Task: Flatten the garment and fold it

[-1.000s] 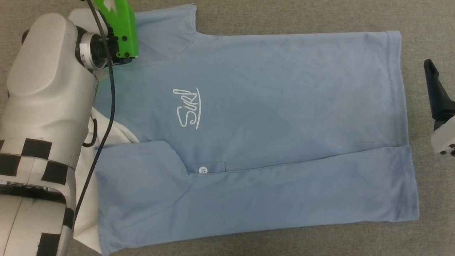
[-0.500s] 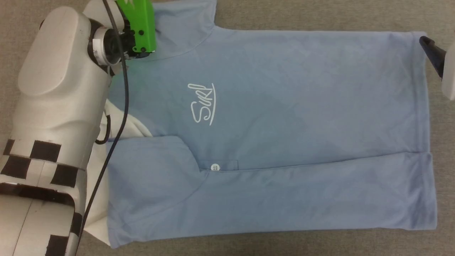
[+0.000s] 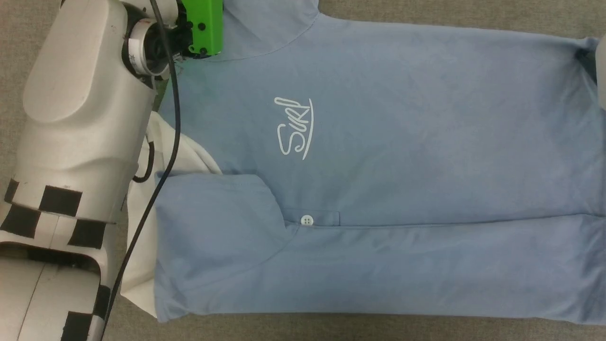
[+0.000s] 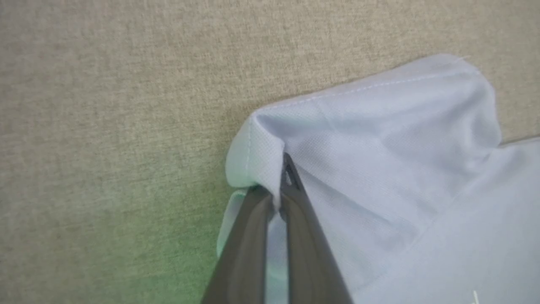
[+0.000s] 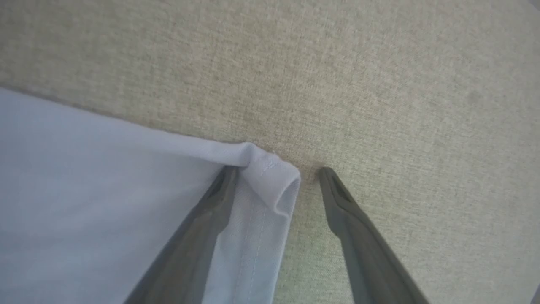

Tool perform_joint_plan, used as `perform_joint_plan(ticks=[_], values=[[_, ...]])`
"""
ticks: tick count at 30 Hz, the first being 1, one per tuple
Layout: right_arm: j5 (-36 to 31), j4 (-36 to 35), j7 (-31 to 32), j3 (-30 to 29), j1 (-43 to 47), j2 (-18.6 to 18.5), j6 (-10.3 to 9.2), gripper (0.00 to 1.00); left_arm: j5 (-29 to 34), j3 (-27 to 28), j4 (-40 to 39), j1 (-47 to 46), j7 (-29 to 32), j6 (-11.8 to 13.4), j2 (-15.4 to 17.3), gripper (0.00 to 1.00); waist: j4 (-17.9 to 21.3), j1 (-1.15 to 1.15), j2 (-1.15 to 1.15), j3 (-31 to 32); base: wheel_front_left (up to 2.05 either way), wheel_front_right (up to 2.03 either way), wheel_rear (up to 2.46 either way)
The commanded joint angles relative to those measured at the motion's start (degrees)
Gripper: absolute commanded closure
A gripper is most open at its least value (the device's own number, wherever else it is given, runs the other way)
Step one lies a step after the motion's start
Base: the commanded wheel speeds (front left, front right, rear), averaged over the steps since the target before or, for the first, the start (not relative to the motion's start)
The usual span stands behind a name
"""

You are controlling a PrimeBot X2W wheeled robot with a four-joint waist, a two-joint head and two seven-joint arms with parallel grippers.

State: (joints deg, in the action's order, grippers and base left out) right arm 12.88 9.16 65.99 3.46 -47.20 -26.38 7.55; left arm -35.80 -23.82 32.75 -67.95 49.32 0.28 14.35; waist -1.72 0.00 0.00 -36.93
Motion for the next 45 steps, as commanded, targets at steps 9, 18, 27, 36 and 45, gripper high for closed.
perform_joint_plan(ticks=[9,18,27,36,45], values=[[2.33,0.44,4.08,0.83,2.87,0.45,-0.06,1.0,-1.41,-0.09,-0.05,1.97,-0.02,0.11,1.02,1.0,0.32,0.0,0.0,0.25,0.0,0.0,0.0],[3.35,-0.24,-3.38,-0.65,3.9,1.13,-0.06,1.0,-5.14,2.74,-1.07,4.43,-4.01,-1.78,0.8,1.0,0.54,0.0,0.0,7.21,0.0,0.0,0.0],[5.54,-0.97,-8.65,-2.12,9.52,0.89,-0.06,1.0,-9.08,5.55,-5.56,10.32,-6.98,-4.08,2.41,1.0,0.35,0.0,0.0,17.17,0.0,0.0,0.0],[6.94,-1.68,-11.09,-5.3,19.19,2.26,-0.06,1.0,-11.52,6.71,-14.08,22.05,-6.34,-2.9,5.07,1.0,0.08,0.0,0.0,24.32,0.0,0.0,0.0],[7.77,-2.01,-12.22,-7.3,27.43,3.7,-0.06,1.0,-14.5,8.41,-22.71,36.34,-6.53,0.26,6.12,1.0,-0.67,0.0,0.0,27.34,0.0,0.0,0.0]])
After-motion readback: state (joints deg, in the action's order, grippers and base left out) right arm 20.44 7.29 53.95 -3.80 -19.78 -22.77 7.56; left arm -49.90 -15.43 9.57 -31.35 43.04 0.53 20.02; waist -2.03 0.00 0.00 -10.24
